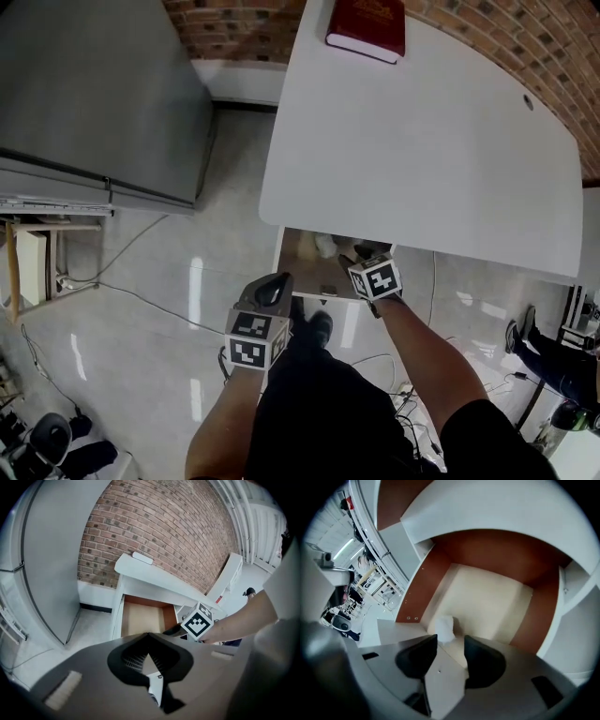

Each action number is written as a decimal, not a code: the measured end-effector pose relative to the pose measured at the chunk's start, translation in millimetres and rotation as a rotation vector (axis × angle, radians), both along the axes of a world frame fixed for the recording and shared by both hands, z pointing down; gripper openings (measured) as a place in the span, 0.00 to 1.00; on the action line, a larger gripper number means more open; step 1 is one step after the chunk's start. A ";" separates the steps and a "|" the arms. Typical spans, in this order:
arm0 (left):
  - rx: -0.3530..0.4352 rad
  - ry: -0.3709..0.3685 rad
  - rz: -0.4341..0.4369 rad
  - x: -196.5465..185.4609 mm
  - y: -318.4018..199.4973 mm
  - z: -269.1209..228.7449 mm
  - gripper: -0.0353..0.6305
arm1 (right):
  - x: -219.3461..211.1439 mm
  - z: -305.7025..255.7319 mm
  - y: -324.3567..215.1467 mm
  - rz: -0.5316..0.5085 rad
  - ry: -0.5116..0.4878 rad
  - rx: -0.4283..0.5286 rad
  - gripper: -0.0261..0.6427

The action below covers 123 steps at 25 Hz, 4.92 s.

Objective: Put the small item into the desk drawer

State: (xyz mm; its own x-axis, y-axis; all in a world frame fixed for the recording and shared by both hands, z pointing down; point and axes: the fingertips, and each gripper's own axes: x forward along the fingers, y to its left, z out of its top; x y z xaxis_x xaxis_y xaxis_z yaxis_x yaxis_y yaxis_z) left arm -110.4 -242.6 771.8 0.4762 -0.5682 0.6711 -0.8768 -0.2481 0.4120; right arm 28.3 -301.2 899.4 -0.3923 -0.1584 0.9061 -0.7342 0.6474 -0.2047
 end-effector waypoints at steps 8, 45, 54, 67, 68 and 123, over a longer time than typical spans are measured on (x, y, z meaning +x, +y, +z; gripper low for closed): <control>0.025 -0.012 0.027 5.5 6.3 -60.8 0.07 | 22.3 -70.1 35.2 0.063 -0.046 0.009 0.28; 0.207 -0.077 0.049 60.5 45.7 -245.9 0.07 | 91.8 -330.6 108.7 0.306 -0.586 0.256 0.16; 0.240 -0.034 0.103 29.1 42.2 -267.5 0.07 | 66.6 -361.4 125.1 0.355 -0.601 0.287 0.16; 0.266 -0.021 0.091 -78.7 19.2 -282.2 0.07 | -22.2 -413.8 111.1 0.347 -0.614 0.370 0.16; 0.269 -0.019 0.093 -85.1 17.7 -282.4 0.07 | -28.0 -416.8 110.7 0.344 -0.613 0.378 0.16; 0.638 -0.025 0.132 -98.3 6.4 -418.0 0.07 | -17.2 -587.0 113.7 0.289 -0.684 0.847 0.06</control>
State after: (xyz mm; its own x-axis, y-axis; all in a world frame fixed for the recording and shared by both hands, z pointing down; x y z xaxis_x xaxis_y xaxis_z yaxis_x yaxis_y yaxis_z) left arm -208.6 -236.2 353.8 0.5578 -0.7966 0.2332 -0.8296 -0.5435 0.1280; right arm 11.2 -187.5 312.4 -0.6140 -0.7860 0.0715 -0.7812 0.5924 -0.1967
